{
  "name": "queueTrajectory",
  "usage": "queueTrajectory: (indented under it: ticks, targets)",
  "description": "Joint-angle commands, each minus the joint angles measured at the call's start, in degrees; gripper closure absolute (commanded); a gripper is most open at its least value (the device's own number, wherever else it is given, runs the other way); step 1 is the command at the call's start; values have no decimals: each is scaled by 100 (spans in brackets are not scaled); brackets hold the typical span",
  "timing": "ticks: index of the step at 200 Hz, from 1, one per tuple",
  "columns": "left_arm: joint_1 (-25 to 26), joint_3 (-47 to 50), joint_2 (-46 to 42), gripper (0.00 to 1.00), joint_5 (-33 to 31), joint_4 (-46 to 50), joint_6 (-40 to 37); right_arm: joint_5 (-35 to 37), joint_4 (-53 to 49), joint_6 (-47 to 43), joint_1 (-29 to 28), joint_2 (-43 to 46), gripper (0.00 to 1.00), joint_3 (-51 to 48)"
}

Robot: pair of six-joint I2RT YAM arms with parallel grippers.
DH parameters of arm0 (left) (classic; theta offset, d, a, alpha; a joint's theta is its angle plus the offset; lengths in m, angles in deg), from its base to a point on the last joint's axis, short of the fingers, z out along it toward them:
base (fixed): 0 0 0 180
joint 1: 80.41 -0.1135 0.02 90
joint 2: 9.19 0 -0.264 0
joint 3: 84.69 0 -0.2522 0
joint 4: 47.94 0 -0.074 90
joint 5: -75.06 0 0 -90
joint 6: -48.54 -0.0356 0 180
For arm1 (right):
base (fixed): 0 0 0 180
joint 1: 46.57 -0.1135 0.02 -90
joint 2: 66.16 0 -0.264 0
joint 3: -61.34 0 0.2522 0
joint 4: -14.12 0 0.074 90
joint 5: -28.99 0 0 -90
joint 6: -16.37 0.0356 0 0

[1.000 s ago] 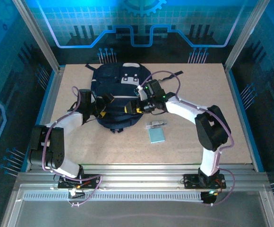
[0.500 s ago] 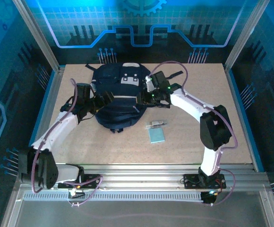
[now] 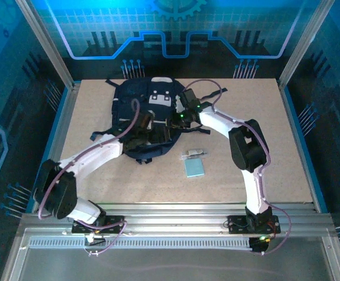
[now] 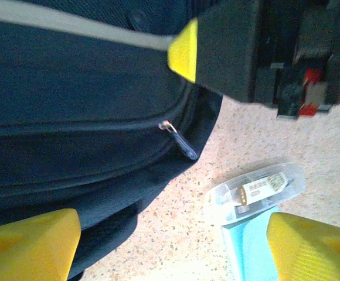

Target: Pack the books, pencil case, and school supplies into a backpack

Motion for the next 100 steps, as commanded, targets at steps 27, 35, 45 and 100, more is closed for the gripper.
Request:
queueTrajectory:
  ticks: [27, 35, 45, 100]
  targets:
    - [573, -643, 742, 17, -1387, 206, 129, -458, 534, 427, 184, 340, 100, -90]
    - [578, -720, 867, 17, -1514, 227, 184, -469, 485, 458, 175, 345, 100, -54]
    - [578, -792, 1003, 17, -1615, 174, 287, -531, 461, 550, 164, 345, 100, -34]
    - [573, -1124, 1762, 34, -2161, -132, 531, -703, 1014, 1132, 59, 625, 100, -438]
